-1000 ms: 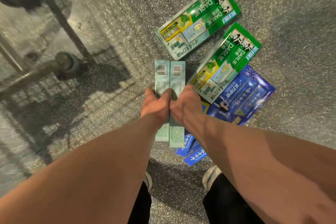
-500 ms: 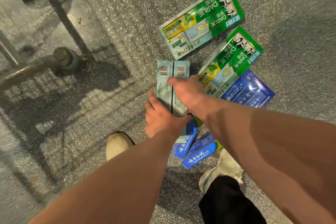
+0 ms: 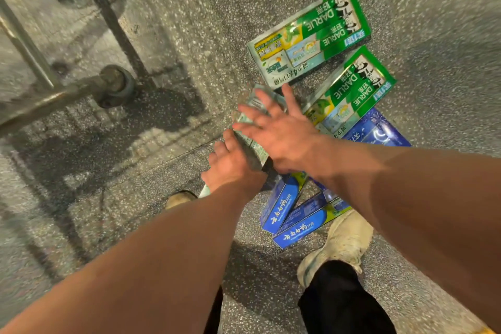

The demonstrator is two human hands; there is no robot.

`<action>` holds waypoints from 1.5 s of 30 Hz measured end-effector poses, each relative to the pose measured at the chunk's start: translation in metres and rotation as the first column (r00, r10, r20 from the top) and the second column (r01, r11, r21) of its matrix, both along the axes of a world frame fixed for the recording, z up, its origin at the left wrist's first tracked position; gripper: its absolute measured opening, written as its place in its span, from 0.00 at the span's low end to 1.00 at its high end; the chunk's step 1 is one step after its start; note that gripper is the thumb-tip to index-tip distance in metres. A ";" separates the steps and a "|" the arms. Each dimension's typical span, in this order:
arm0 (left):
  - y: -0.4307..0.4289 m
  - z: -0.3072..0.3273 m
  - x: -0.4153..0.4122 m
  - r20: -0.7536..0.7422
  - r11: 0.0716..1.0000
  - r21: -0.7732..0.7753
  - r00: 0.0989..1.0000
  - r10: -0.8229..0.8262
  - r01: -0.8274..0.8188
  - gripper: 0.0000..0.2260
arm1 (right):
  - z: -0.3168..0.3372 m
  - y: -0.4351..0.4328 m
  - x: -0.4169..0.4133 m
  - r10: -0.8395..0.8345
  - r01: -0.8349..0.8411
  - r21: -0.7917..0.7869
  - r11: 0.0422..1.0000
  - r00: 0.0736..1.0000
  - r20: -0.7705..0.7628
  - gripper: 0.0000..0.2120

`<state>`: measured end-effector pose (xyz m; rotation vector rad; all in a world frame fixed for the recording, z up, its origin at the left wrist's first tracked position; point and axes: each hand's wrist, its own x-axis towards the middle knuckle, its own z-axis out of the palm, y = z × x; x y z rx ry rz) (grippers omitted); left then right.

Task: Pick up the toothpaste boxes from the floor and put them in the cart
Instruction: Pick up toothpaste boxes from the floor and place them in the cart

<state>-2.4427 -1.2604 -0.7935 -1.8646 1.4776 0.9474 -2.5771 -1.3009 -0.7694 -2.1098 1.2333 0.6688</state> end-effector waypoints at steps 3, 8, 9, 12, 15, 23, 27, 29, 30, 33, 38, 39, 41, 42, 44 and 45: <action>-0.013 0.027 0.014 -0.025 0.991 0.017 0.991 -0.131 0.131 0.53 | 0.015 -0.004 0.005 0.145 -0.151 -0.042 0.988 0.982 -0.124 0.55; -0.028 0.094 0.033 -0.160 0.966 0.006 0.954 -0.253 0.257 0.53 | 0.070 -0.021 0.018 0.206 -0.225 -0.070 0.972 0.955 -0.215 0.52; -0.032 0.110 0.037 -0.199 0.958 0.003 0.939 -0.281 0.287 0.53 | 0.084 -0.024 0.019 0.220 -0.240 -0.072 0.968 0.952 -0.212 0.51; -0.047 0.162 0.055 -0.294 0.940 0.009 0.900 -0.323 0.340 0.54 | 0.130 -0.024 0.025 0.234 -0.250 -0.092 0.964 0.960 -0.154 0.53; -0.063 0.220 0.072 -0.318 0.899 -0.023 0.849 -0.421 0.437 0.52 | 0.190 -0.028 0.030 0.208 -0.217 -0.117 0.969 0.975 -0.082 0.51; -0.098 0.431 0.100 -0.226 0.736 -0.258 0.701 -0.676 0.626 0.43 | 0.427 -0.055 0.057 0.111 -0.125 -0.146 0.981 0.989 -0.101 0.36; -0.111 0.555 0.113 -0.202 0.669 -0.413 0.654 -0.729 0.618 0.40 | 0.568 -0.061 0.072 0.035 -0.076 -0.233 0.970 0.984 -0.175 0.34; -0.115 0.608 0.119 -0.193 0.628 -0.478 0.624 -0.757 0.614 0.38 | 0.631 -0.056 0.077 -0.013 -0.045 -0.286 0.957 0.980 -0.196 0.34; -0.115 0.633 0.122 -0.191 0.609 -0.508 0.610 -0.769 0.609 0.39 | 0.658 -0.051 0.079 -0.032 -0.033 -0.309 0.950 0.979 -0.203 0.34; -0.110 0.700 0.130 -0.177 0.549 -0.584 0.566 -0.805 0.598 0.43 | 0.732 -0.030 0.082 -0.093 0.006 -0.389 0.921 0.974 -0.205 0.34; -0.078 0.792 0.148 -0.111 0.476 -0.681 0.564 -0.818 0.557 0.36 | 0.812 0.006 0.096 -0.152 0.031 -0.479 0.877 0.965 -0.216 0.32; -0.073 0.805 0.155 -0.089 0.461 -0.691 0.567 -0.819 0.557 0.35 | 0.824 0.011 0.103 -0.164 0.042 -0.494 0.868 0.964 -0.207 0.33; -0.064 0.829 0.175 -0.038 0.429 -0.709 0.577 -0.816 0.560 0.34 | 0.845 0.022 0.121 -0.167 0.047 -0.523 0.851 0.969 -0.184 0.33; -0.062 0.840 0.186 -0.005 0.407 -0.716 0.578 -0.816 0.568 0.35 | 0.852 0.026 0.132 -0.167 0.048 -0.543 0.839 0.971 -0.173 0.33; -0.061 0.858 0.209 0.057 0.362 -0.733 0.582 -0.811 0.576 0.35 | 0.866 0.030 0.154 -0.169 0.050 -0.581 0.813 0.974 -0.152 0.34; -0.062 0.867 0.221 0.087 0.338 -0.742 0.583 -0.808 0.579 0.35 | 0.872 0.030 0.166 -0.168 0.053 -0.599 0.799 0.976 -0.138 0.35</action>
